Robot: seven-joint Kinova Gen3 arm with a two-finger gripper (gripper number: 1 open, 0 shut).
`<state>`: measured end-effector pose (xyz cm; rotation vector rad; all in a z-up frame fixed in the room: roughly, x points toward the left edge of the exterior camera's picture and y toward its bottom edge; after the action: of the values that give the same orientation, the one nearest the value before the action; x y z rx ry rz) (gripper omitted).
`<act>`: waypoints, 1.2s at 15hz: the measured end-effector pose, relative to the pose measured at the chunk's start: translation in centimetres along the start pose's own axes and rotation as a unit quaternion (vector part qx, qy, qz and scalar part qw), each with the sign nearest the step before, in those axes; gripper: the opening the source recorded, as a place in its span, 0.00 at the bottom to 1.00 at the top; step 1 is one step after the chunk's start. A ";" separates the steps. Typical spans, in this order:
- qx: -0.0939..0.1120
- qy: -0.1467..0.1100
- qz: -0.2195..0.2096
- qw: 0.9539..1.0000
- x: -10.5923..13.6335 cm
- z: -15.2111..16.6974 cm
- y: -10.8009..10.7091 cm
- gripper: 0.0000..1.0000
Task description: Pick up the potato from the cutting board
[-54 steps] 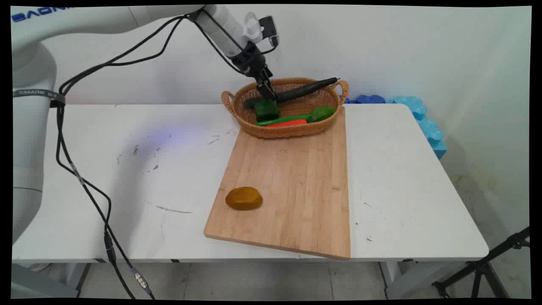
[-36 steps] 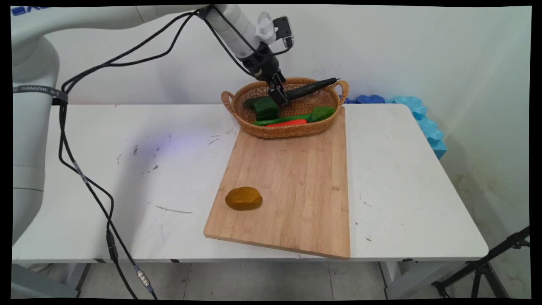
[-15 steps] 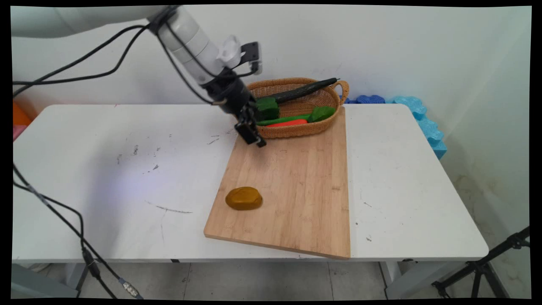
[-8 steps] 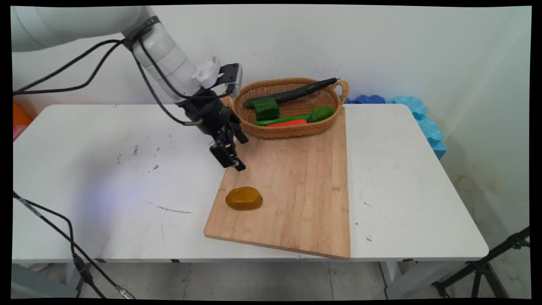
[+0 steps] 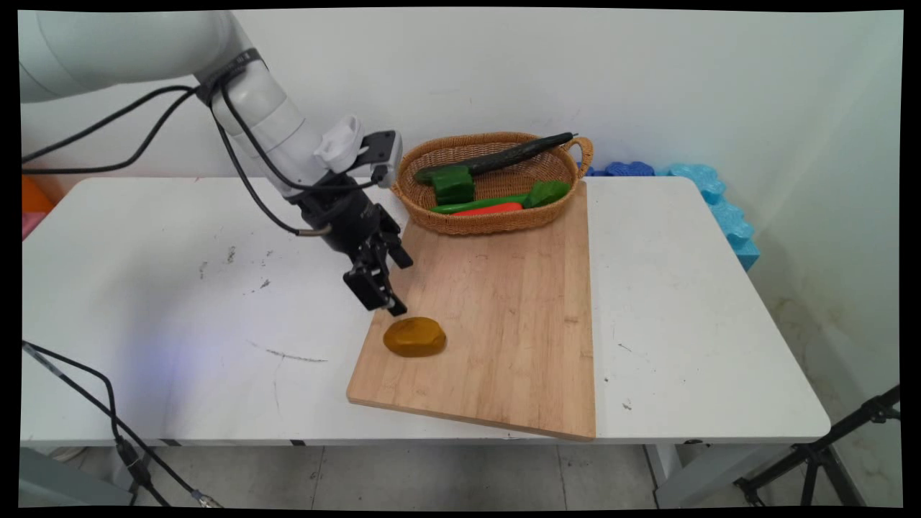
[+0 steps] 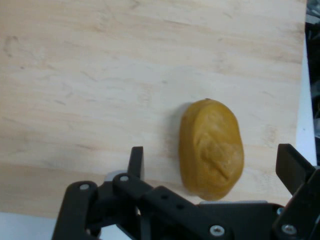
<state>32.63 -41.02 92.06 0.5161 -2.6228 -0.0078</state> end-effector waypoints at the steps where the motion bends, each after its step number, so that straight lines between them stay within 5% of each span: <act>1: -0.003 -0.002 0.001 1.000 -0.1 0.3 0.2 1.00; 16: -0.002 -0.031 0.017 0.999 -1.6 5.5 1.5 1.00; 17: -0.001 -0.032 0.018 0.999 -1.7 5.8 1.6 0.00; 18: -0.001 -0.033 0.019 0.999 -1.7 6.0 1.6 0.00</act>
<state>30.79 -39.46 86.07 0.4741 -2.6954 -0.0148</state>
